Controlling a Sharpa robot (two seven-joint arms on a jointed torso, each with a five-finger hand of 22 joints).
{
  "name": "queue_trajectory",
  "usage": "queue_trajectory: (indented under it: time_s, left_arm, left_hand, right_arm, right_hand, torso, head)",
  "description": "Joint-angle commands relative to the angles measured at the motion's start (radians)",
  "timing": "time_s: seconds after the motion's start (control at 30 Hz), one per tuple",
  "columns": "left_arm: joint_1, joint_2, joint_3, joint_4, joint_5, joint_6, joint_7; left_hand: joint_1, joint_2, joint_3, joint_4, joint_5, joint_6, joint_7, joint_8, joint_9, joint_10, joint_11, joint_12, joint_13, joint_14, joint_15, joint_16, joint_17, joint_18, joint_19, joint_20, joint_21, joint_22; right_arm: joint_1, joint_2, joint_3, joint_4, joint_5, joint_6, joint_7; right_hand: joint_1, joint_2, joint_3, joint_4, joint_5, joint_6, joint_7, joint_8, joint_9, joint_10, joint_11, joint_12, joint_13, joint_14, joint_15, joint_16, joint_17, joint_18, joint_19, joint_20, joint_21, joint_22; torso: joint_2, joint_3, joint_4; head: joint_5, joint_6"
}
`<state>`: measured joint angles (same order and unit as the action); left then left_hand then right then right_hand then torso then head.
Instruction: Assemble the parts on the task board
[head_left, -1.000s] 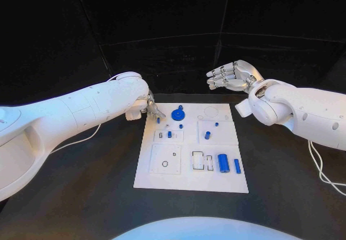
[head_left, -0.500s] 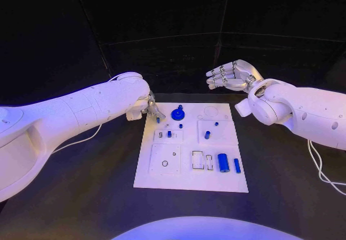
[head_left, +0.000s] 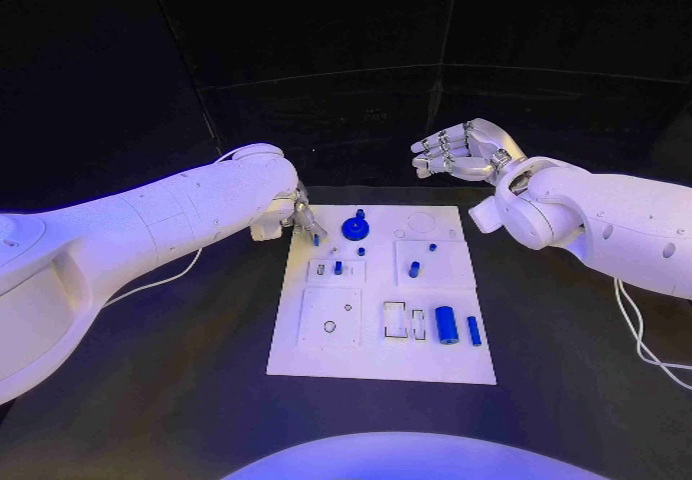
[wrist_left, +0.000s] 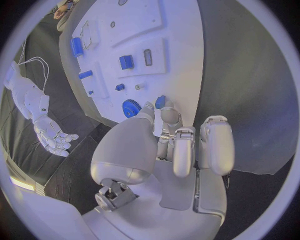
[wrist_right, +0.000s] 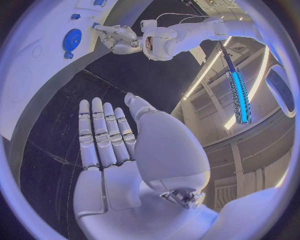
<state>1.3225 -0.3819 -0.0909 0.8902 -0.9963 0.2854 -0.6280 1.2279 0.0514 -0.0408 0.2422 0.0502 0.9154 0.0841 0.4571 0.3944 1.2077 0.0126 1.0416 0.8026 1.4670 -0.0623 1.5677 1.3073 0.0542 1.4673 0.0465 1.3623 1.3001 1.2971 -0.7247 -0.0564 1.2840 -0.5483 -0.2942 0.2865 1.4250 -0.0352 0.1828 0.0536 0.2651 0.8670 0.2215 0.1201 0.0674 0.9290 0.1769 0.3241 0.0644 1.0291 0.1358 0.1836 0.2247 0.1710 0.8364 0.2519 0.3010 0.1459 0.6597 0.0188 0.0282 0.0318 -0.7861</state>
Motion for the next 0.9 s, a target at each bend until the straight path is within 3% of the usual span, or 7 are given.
queue_trajectory:
  time_s: [0.03, 0.3, 0.5, 0.9]
  left_arm:
    - [0.001, 0.003, 0.0, -0.002, -0.006, 0.016, 0.005]
    - [0.001, 0.006, 0.0, -0.004, -0.006, 0.017, 0.008]
    - [0.0, 0.007, 0.0, -0.003, 0.001, 0.011, 0.018]
    - [0.0, 0.007, 0.0, -0.002, 0.017, 0.011, 0.031]
  left_hand:
    - [0.012, 0.002, 0.0, -0.008, 0.005, 0.009, 0.001, -0.006, -0.002, -0.003, -0.005, 0.003, -0.001, 0.104, 0.004, 0.003, 0.263, 0.006, 0.007, 0.002, 0.002, 0.001]
    - [0.02, 0.007, 0.003, -0.015, 0.005, 0.012, 0.0, -0.008, -0.004, -0.002, -0.005, 0.004, -0.001, 0.104, 0.004, 0.003, 0.263, 0.006, 0.008, 0.002, 0.003, 0.002]
    - [0.045, 0.025, 0.018, -0.035, 0.005, 0.018, -0.002, -0.011, -0.008, 0.0, -0.007, 0.006, -0.001, 0.104, 0.002, 0.003, 0.263, 0.005, 0.009, 0.001, 0.004, 0.004]
    - [0.146, 0.074, 0.118, -0.121, 0.006, 0.023, -0.011, -0.025, -0.022, -0.003, -0.016, -0.002, -0.009, 0.104, -0.006, 0.003, 0.263, 0.005, 0.01, -0.007, 0.005, 0.009]
  right_arm:
    - [0.002, 0.0, 0.001, 0.002, 0.003, 0.006, 0.011]
    - [0.002, 0.0, 0.001, 0.002, 0.003, 0.007, 0.011]
    - [0.002, 0.001, 0.001, 0.002, 0.003, 0.007, 0.011]
    - [0.002, 0.001, 0.001, 0.003, 0.003, 0.009, 0.011]
  right_hand:
    - [-0.01, 0.002, 0.005, -0.002, 0.0, 0.002, 0.024, -0.003, -0.001, 0.0, 0.005, 0.005, -0.001, 0.005, 0.0, -0.003, -0.002, 0.011, 0.007, -0.001, -0.005, -0.002]
    - [-0.011, 0.003, 0.006, -0.002, 0.003, 0.003, 0.024, -0.003, -0.001, 0.0, 0.005, 0.006, -0.002, 0.006, 0.0, -0.003, -0.002, 0.011, 0.009, -0.001, -0.006, -0.003]
    - [-0.011, 0.003, 0.006, -0.002, 0.003, 0.003, 0.024, -0.003, -0.001, 0.0, 0.005, 0.006, -0.002, 0.006, 0.0, -0.003, -0.002, 0.011, 0.009, -0.001, -0.006, -0.003]
    - [-0.011, 0.003, 0.006, -0.002, 0.003, 0.003, 0.024, -0.003, -0.001, 0.0, 0.005, 0.006, -0.002, 0.006, 0.0, -0.003, -0.002, 0.011, 0.009, -0.001, -0.006, -0.003]
  torso:
    - [0.0, 0.0002, 0.0003]
    - [0.0, 0.0, 0.0006]
    - [0.0, 0.0001, 0.0008]
    - [0.0, 0.0, 0.0009]
  head:
    - [0.0, 0.0]
    - [-0.001, -0.001]
    - [-0.001, -0.002]
    - [0.0, -0.004]
